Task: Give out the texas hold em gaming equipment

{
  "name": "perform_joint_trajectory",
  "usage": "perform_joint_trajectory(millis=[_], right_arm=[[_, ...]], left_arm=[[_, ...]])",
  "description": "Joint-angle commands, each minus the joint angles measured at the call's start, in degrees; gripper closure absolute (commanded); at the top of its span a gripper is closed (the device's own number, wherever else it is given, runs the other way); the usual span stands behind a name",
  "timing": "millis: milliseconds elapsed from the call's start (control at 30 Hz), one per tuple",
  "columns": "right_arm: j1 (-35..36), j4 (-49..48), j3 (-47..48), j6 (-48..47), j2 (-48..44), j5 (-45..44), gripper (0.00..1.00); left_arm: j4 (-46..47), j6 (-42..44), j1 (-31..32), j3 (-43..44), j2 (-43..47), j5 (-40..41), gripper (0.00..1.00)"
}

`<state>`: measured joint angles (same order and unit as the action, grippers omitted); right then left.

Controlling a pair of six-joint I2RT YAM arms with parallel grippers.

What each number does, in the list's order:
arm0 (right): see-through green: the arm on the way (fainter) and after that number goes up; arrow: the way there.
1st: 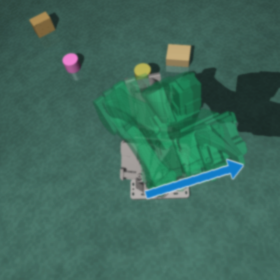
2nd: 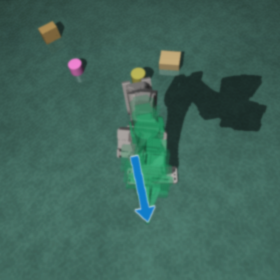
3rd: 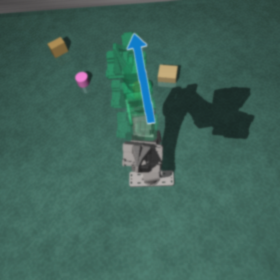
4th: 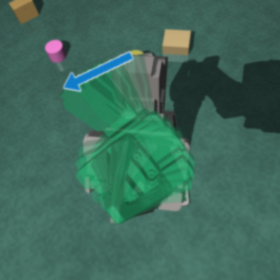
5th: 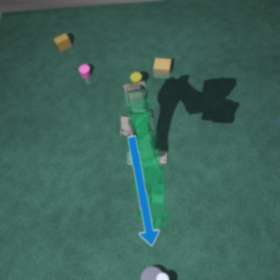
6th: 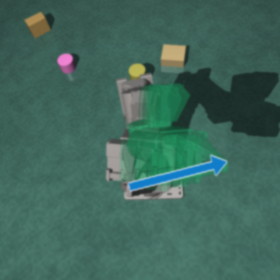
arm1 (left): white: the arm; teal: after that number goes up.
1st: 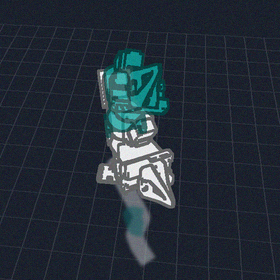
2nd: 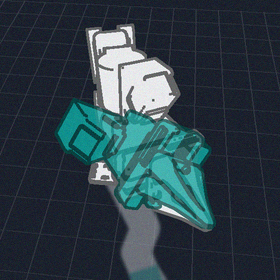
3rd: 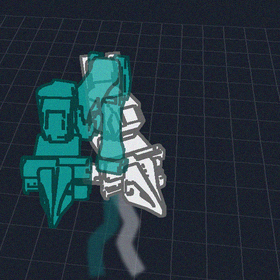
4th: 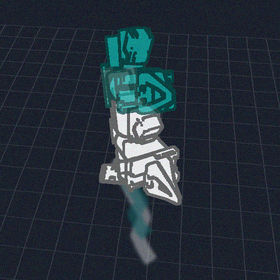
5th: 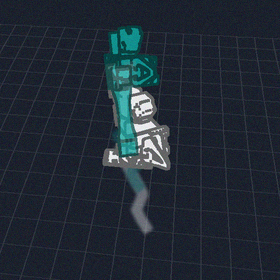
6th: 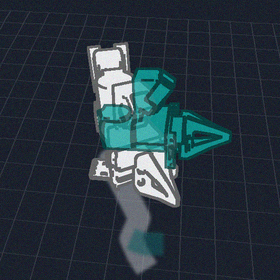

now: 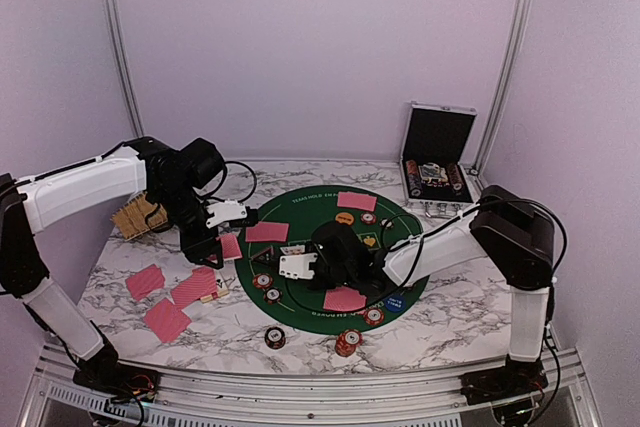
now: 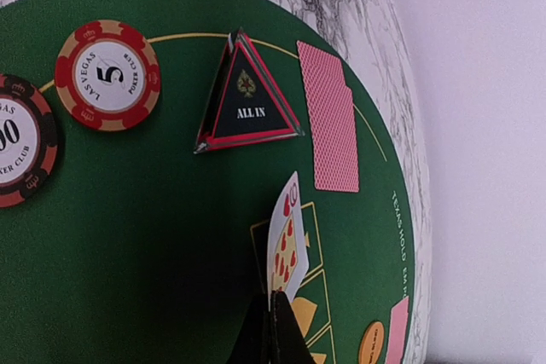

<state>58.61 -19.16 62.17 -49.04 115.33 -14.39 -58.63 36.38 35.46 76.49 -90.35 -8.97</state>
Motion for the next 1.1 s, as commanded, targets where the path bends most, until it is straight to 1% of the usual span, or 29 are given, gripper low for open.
perform_joint_trajectory(millis=[0, 100, 167, 367, 533, 600, 667, 733, 967, 1067], right_arm=[[0.33, -0.53, -0.86, 0.25, 0.47, -4.54, 1.00], [-0.09, -2.56, -1.54, -1.54, 1.20, -10.72, 1.00], [-0.43, -2.85, -1.61, -1.42, 1.47, -12.25, 1.00], [-0.82, -1.45, -0.56, 0.26, 1.92, -11.73, 0.99], [-0.78, 4.93, 2.93, 2.22, 2.88, -8.16, 0.79], [-0.78, 7.84, 3.70, 3.26, 2.25, -5.66, 0.70], [-0.82, 9.08, 3.43, 3.70, 1.27, -3.74, 0.63], [-1.08, 10.35, 3.50, 4.81, 0.28, -1.86, 0.59], [-2.24, 14.26, 5.20, 8.27, -3.34, 2.13, 0.52], [-4.08, 15.52, 5.70, 12.20, -5.65, 4.36, 0.46]], left_arm=[[-1.93, -0.26, -0.35, 1.59, -0.36, -0.85, 0.40], [-1.92, -0.30, -0.31, 1.63, -0.44, -0.95, 0.41], [-1.93, -0.47, -0.31, 1.81, -0.53, -1.04, 0.41], [-1.90, -0.53, -0.31, 1.81, -0.52, -0.89, 0.41], [-1.88, -0.61, -0.31, 2.09, -0.53, -0.81, 0.41], [-1.92, -0.61, -0.31, 2.11, -0.46, -0.83, 0.41], [-1.92, -0.64, -0.31, 2.05, -0.48, -0.88, 0.41], [-1.93, -0.70, -0.31, 2.02, -0.66, -0.89, 0.41], [-1.92, -0.85, -0.31, 2.51, -0.91, -1.17, 0.41], [-2.05, -0.55, -0.31, 2.19, -0.57, -1.23, 0.41]])
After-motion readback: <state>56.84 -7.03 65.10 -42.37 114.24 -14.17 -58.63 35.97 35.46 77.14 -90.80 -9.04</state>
